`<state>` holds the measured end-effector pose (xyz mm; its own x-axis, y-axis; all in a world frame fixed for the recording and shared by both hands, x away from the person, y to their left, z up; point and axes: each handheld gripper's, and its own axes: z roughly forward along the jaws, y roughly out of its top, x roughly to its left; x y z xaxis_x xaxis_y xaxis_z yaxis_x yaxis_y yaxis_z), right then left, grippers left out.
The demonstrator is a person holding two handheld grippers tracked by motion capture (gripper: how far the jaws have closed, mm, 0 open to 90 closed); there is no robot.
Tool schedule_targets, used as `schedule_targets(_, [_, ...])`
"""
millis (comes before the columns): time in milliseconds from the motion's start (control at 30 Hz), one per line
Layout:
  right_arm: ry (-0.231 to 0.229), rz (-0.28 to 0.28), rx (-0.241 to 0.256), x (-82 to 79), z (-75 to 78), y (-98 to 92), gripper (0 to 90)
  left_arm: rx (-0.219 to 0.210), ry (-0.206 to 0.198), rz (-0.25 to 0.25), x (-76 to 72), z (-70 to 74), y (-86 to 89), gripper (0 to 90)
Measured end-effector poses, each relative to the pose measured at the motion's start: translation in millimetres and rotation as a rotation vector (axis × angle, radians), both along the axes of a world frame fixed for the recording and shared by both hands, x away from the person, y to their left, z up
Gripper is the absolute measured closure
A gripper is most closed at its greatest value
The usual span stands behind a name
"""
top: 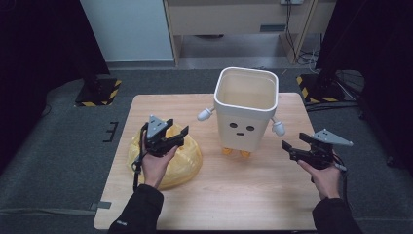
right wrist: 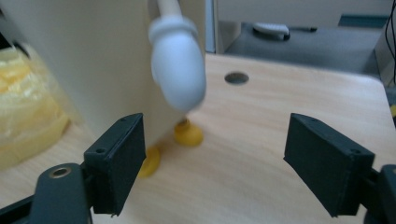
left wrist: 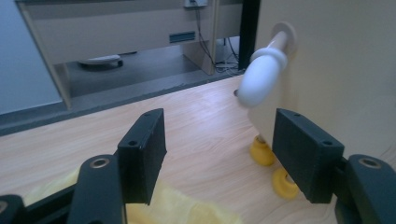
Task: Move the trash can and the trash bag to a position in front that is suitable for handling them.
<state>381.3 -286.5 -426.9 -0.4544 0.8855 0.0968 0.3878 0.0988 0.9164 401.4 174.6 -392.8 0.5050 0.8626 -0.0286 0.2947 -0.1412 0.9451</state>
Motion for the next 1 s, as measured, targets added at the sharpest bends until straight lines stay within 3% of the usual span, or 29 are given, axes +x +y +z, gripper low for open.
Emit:
schedule_targets(233, [-0.029, 0.025, 0.024, 17.3, 13.9, 12.1, 24.6, -0.017, 0.015, -0.054, 23.1, -4.3, -25.6, 36.1])
schedule_targets(367, [-0.017, 0.027, 0.013, 27.3, 12.3, 18.3, 27.4, -0.020, 0.033, -0.080, 34.8, -9.8, -35.7, 39.1])
schedule_targets(500, [0.000, 0.034, 0.005, 36.1, 8.8, 20.8, 31.0, -0.061, 0.046, -0.121, 46.5, -12.7, -45.3, 44.2])
schedule_targets(567, [-0.001, 0.051, 0.017, 39.0, 8.2, 21.3, 34.3, -0.077, 0.049, -0.115, 50.2, -12.3, -49.2, 45.6])
schedule_targets(700, [-0.008, 0.089, 0.033, 41.8, 5.6, 23.6, 48.4, -0.123, 0.073, -0.128, 56.5, -13.7, -43.9, 55.6])
schedule_targets(800, [-0.026, 0.120, 0.052, 41.4, 4.6, 27.1, 59.0, -0.114, 0.075, -0.134, 57.7, -13.7, -42.1, 56.7])
schedule_targets(900, [-0.022, 0.121, 0.065, 41.5, 3.7, 29.7, 59.8, -0.120, 0.067, -0.134, 60.7, -14.8, -41.7, 57.5])
schedule_targets(1000, [-0.011, 0.124, 0.065, 41.2, 4.7, 29.1, 60.2, -0.152, 0.076, -0.153, 66.6, -17.4, -41.4, 54.1])
